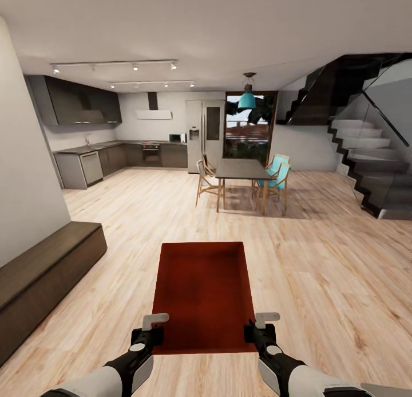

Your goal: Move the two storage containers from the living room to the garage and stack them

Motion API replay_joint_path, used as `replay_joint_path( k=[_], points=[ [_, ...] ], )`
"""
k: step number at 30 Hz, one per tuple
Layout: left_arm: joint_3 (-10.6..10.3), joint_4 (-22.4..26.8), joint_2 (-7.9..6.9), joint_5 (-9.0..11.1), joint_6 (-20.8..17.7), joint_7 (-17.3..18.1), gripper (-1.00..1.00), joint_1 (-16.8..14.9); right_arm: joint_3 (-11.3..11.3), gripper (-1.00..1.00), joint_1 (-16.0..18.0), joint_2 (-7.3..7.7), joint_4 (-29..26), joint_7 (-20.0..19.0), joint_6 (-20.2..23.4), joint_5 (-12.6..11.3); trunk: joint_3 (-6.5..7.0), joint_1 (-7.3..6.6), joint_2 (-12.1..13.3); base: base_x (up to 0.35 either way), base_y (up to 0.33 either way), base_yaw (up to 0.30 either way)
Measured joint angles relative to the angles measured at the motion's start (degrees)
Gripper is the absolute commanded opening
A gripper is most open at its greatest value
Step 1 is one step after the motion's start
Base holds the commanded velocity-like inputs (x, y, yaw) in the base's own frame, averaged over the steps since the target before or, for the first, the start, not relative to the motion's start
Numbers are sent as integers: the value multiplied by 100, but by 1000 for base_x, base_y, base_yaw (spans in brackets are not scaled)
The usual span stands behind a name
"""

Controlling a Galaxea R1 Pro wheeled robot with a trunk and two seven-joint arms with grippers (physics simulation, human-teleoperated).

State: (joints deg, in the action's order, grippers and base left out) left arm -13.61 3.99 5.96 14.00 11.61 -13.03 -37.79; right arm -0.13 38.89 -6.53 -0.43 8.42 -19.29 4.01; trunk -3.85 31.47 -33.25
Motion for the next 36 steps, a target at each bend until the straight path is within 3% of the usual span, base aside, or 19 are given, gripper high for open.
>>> replay_joint_path(
  k=[36],
  points=[
    [4, -1, 0, -4, 0, 0, -100, 0, -2, -100, 0, -1, -1, 3, 3, 6, 0, -3, -1, 300, 0, 0]
  ],
)
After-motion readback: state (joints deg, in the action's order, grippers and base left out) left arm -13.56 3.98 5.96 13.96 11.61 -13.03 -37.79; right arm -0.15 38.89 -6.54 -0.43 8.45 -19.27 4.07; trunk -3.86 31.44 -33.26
